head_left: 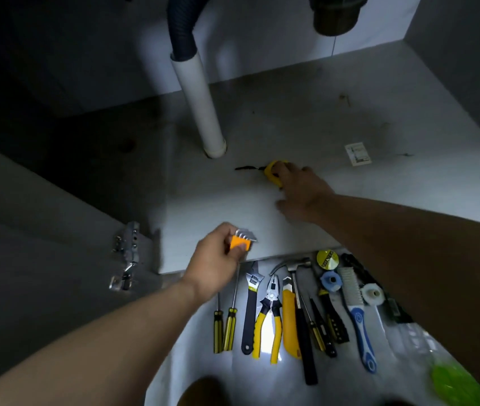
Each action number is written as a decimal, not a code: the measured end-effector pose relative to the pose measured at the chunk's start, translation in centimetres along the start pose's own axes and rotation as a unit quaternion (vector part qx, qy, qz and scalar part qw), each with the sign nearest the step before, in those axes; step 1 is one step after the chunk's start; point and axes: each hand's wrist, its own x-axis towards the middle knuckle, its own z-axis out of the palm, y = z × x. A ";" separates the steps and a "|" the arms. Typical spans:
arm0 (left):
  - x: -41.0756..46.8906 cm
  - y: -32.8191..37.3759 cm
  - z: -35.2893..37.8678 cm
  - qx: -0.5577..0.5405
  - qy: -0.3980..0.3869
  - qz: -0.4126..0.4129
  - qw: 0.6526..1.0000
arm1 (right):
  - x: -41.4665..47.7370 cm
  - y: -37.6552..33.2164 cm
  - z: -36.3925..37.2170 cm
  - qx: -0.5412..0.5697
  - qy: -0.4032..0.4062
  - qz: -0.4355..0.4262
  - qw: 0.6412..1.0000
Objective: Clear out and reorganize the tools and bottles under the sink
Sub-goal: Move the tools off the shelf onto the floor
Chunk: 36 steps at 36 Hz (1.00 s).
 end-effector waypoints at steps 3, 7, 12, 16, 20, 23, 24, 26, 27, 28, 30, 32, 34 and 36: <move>-2.3 -1.2 0.1 -0.060 0.015 -0.034 0.998 | -1.2 -0.5 0.6 -0.018 0.028 -0.027 0.999; -4.6 -2.8 0.6 -0.151 0.046 -0.094 0.983 | -1.9 -0.3 2.1 -0.026 0.019 -0.020 0.999; -6.6 -4.8 1.0 -0.208 0.059 -0.159 0.963 | -3.2 -0.4 4.4 0.034 0.068 -0.030 0.997; -7.7 -6.2 1.0 -0.244 0.085 -0.209 0.943 | -6.3 -2.4 6.6 0.082 0.069 -0.060 0.992; -8.0 -8.4 1.6 -0.239 0.134 -0.297 0.915 | -11.1 -4.9 9.2 0.139 0.000 -0.147 0.979; -7.7 -10.0 2.2 -0.254 0.156 -0.347 0.889 | -13.7 -5.9 11.4 0.111 -0.104 -0.157 0.976; -7.5 -10.4 2.4 -0.258 0.158 -0.359 0.883 | -14.3 -5.9 12.3 0.100 -0.130 -0.150 0.975; -7.0 -11.1 2.6 -0.260 0.165 -0.370 0.876 | -15.0 -5.9 14.1 0.113 -0.160 -0.117 0.974; -6.6 -11.4 2.7 -0.256 0.170 -0.371 0.876 | -15.2 -5.8 14.9 0.129 -0.170 -0.097 0.972; -6.2 -11.6 2.8 -0.253 0.174 -0.371 0.876 | -15.3 -5.8 15.6 0.142 -0.179 -0.078 0.970; -5.4 -11.6 2.8 -0.265 0.188 -0.358 0.875 | -15.1 -5.9 16.8 0.157 -0.189 -0.053 0.968; -4.6 -11.7 2.5 -0.280 0.197 -0.326 0.881 | -14.7 -6.0 17.5 0.172 -0.179 -0.031 0.968; -4.2 -11.8 2.0 -0.271 0.184 -0.297 0.897 | -14.3 -6.1 17.9 0.189 -0.158 -0.016 0.969; -3.6 -12.0 1.7 -0.264 0.173 -0.281 0.906 | -13.8 -6.3 18.4 0.201 -0.151 -0.013 0.968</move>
